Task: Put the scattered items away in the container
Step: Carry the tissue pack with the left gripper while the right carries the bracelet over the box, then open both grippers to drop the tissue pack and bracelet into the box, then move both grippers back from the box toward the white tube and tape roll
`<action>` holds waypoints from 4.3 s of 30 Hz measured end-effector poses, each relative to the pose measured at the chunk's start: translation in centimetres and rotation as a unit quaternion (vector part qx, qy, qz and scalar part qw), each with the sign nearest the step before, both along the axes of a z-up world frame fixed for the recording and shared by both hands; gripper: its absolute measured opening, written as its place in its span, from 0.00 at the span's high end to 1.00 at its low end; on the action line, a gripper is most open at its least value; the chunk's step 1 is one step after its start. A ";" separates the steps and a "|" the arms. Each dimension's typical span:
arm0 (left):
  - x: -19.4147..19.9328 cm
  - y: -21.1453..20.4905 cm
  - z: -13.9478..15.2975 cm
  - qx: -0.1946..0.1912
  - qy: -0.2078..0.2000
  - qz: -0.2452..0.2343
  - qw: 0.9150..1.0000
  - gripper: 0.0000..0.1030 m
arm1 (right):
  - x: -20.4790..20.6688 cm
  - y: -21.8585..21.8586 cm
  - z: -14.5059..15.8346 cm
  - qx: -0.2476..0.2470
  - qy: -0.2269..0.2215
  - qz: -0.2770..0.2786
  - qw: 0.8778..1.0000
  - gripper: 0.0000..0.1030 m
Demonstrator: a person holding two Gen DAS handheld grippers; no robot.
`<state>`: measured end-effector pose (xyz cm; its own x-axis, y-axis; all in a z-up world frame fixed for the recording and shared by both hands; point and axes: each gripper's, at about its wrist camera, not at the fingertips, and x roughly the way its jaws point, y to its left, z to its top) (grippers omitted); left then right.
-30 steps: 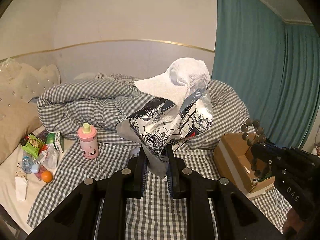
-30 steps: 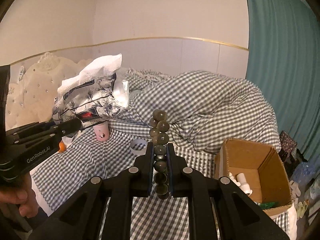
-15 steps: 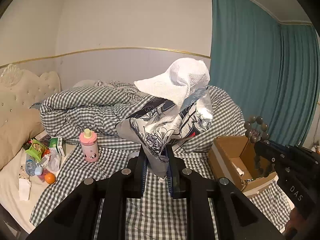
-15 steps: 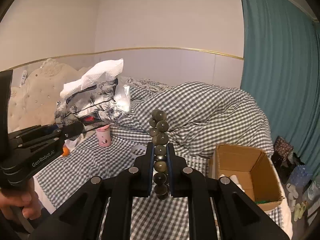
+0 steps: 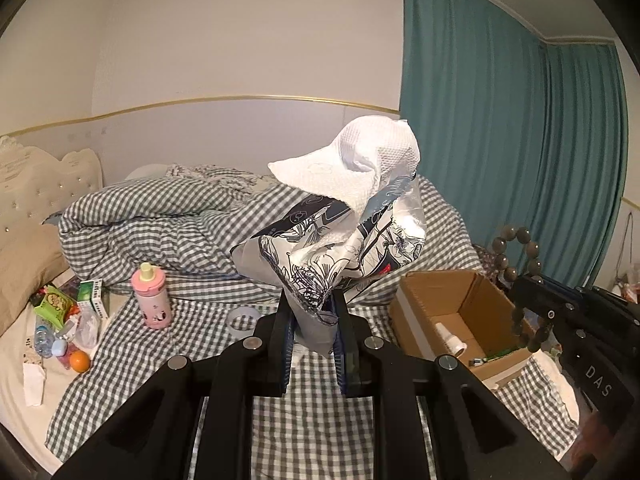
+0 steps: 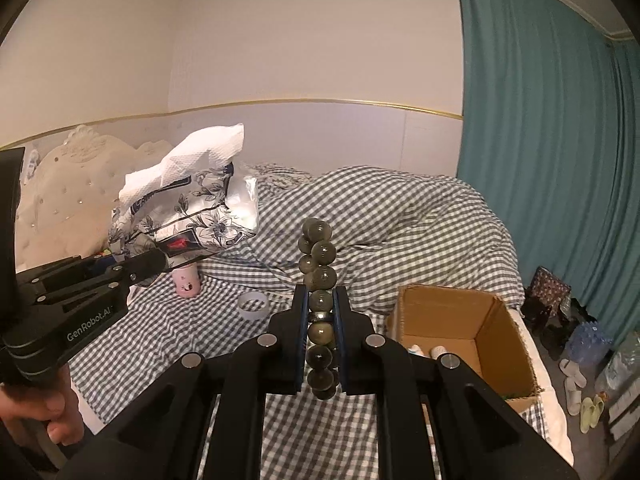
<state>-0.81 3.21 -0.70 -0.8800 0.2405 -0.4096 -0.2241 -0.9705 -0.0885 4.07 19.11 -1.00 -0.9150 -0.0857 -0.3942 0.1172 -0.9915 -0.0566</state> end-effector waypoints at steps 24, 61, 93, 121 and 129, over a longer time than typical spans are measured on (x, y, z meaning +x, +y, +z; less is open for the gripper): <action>-1.1 12.8 0.3 -0.002 -0.001 -0.080 0.997 0.84 | 3.2 10.9 1.8 0.000 0.011 -0.102 0.995 0.89; -10.0 25.3 -9.3 -0.054 -0.113 -0.133 0.983 0.84 | -5.7 21.9 -5.7 -0.037 -0.078 -0.145 0.986 0.89; -13.2 27.5 -15.7 -0.080 -0.172 -0.159 0.969 0.72 | -11.3 23.8 -12.9 -0.056 -0.134 -0.147 0.978 0.83; -7.5 21.9 -5.6 -0.049 -0.069 -0.121 0.989 0.64 | -5.3 20.7 -3.9 -0.044 -0.035 -0.153 0.987 0.47; -5.6 18.6 -3.2 -0.054 -0.035 -0.092 0.994 0.49 | -3.7 18.1 -1.6 -0.040 -0.011 -0.140 0.989 0.41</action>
